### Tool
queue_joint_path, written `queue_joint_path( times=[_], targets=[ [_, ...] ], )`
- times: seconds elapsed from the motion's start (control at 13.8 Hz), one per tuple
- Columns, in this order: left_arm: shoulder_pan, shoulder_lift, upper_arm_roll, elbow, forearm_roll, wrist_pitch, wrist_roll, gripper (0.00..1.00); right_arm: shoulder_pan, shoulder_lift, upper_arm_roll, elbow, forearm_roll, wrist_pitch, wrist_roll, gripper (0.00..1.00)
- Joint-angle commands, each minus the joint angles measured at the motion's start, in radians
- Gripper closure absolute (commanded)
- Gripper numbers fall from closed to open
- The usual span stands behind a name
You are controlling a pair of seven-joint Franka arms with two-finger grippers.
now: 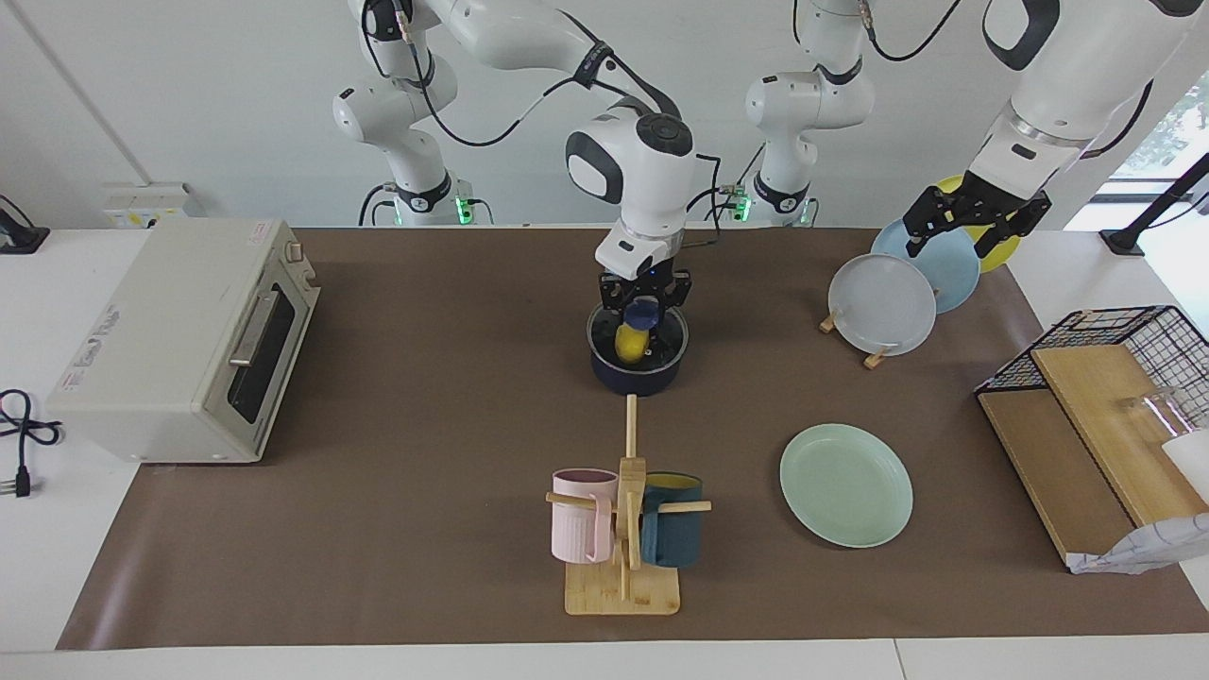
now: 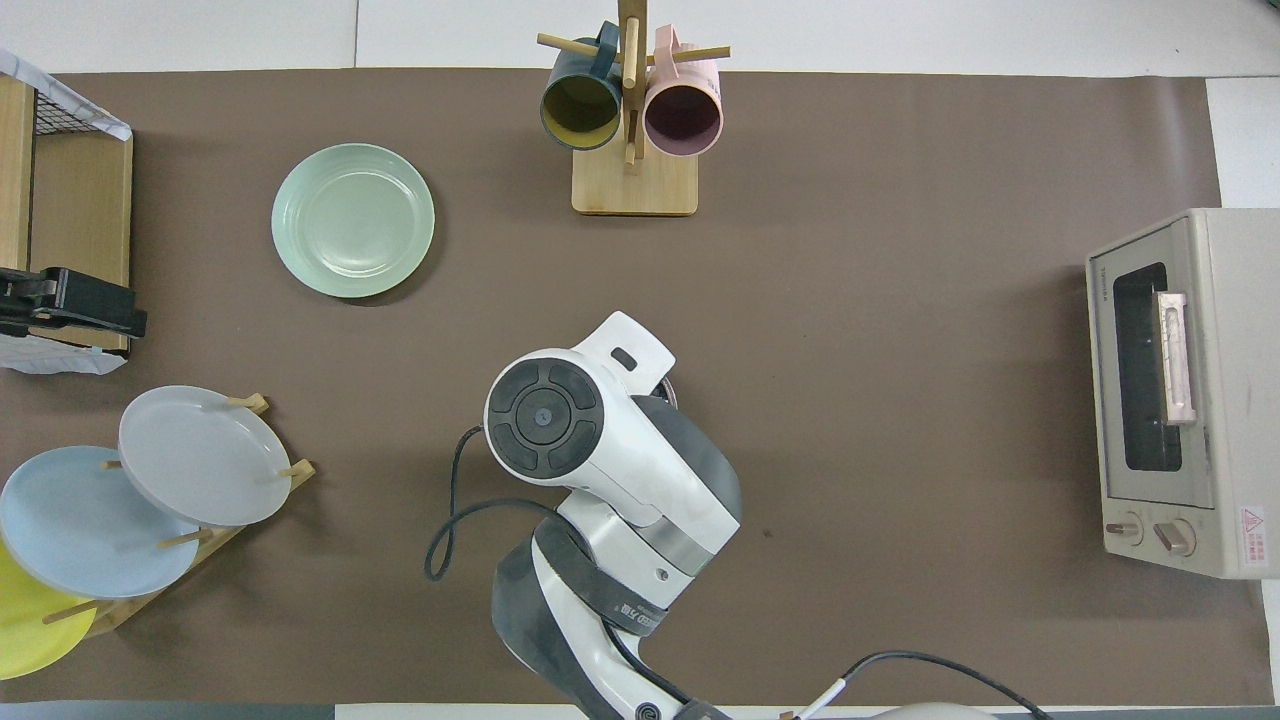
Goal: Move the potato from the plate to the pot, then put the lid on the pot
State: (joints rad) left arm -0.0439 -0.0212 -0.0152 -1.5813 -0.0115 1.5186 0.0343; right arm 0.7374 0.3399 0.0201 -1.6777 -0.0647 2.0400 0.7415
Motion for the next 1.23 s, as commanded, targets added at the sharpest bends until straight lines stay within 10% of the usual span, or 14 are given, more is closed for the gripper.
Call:
queue_joint_path(
  times=[0.0,0.07,0.65,1.16],
  targets=[
    [-0.005,-0.014,0.004,-0.005,0.022,-0.012,-0.001,0.0,-0.004,-0.016,0.001,-0.036,0.003,0.037,0.002,0.38],
    [-0.005,-0.014,0.004,-0.003,0.022,-0.012,-0.001,0.0,-0.004,-0.016,0.001,-0.036,0.006,0.04,0.002,0.0],
    [-0.005,-0.014,0.004,-0.005,0.022,-0.012,-0.001,0.0,-0.023,-0.047,-0.002,-0.022,0.002,0.005,-0.016,0.0],
    [-0.005,-0.014,0.004,-0.003,0.022,-0.012,-0.001,0.0,-0.234,-0.162,-0.008,0.053,0.002,-0.207,-0.215,0.0]
  ],
)
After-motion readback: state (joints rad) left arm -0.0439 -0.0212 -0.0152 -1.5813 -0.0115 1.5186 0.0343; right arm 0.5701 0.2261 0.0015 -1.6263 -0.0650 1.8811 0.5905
